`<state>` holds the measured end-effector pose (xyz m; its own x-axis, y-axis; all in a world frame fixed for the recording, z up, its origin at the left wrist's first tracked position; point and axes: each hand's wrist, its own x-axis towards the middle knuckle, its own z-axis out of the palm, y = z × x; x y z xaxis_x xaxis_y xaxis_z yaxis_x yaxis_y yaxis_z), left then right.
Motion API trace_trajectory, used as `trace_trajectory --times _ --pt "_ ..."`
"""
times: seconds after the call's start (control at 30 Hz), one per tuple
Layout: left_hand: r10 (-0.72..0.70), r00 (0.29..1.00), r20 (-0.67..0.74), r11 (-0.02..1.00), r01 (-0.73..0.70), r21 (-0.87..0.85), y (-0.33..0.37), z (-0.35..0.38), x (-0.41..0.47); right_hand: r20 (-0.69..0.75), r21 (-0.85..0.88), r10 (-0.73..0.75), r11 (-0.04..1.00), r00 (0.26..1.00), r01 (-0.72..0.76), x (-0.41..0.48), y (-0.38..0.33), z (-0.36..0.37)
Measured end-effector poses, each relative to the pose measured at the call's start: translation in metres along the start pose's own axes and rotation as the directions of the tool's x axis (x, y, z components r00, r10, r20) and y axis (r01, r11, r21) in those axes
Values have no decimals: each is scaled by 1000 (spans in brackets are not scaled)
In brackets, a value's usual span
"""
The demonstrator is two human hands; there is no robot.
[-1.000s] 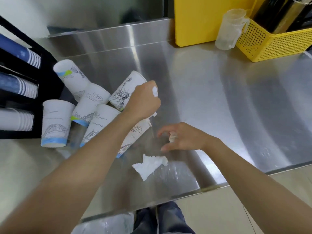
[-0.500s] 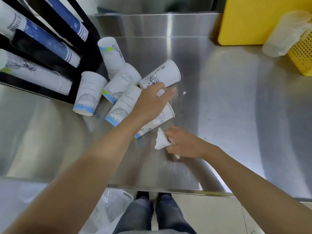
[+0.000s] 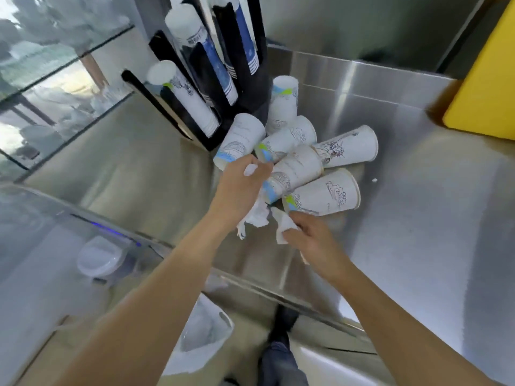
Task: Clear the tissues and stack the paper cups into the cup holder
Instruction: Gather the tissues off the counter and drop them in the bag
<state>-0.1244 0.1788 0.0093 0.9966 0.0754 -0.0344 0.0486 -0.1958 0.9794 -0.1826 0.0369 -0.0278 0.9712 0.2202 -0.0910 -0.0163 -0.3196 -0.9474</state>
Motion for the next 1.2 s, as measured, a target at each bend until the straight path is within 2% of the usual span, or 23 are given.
trace_trajectory --times 0.13,0.23,0.27,0.4,0.47,0.57,0.7,0.83,0.93,0.97,1.03,1.1,1.13,1.17,1.2 --pt "-13 984 -180 1000 13 -5 -24 -65 -38 105 38 -77 997 991 74 0 -13 61" --pt "-209 933 -292 965 149 -215 -53 -113 -70 183 93 -85 993 980 69 -9 -17 111" --pt "-271 905 -328 952 200 -234 -64 -127 -80 211 86 -84 994 974 67 -13 -17 126" --pt "-328 826 -459 943 258 -209 -115 -171 -110 326 -38 -108 991 939 127 -24 -11 176" --pt "-370 789 -491 928 336 -159 -142 -188 -126 359 -58 -85 992 929 113 -22 -5 197" --pt "-335 788 -517 938 330 -104 -180 -205 -141 398 -108 -44 990 916 95 -10 8 228" --pt "-290 780 -555 934 358 15 -241 -217 -146 438 -202 -2 974 899 101 21 55 273" --pt "-318 711 -627 887 457 68 -337 -216 -137 469 -234 -17 962 883 143 59 135 330" --pt "-397 666 -632 879 473 -54 -422 -206 -130 376 -225 -57 963 925 151 80 211 374" --pt "-383 662 -644 865 502 1 -450 -201 -129 352 -218 -64 965 934 148 84 239 388" --pt "-268 690 -672 800 548 244 -509 -193 -128 336 -218 -51 967 940 130 89 297 415" --pt "-204 743 -638 660 585 471 -565 -182 -130 381 -267 -28 954 924 139 91 360 439" --pt "-252 774 -581 541 610 578 -592 -175 -132 469 -373 32 913 883 165 91 390 448" --pt "-368 800 -473 410 596 690 -604 -173 -135 592 -506 102 819 799 271 93 406 447" --pt "-519 780 -350 301 549 780 -616 -170 -139 704 -604 237 696 669 388 94 424 446"
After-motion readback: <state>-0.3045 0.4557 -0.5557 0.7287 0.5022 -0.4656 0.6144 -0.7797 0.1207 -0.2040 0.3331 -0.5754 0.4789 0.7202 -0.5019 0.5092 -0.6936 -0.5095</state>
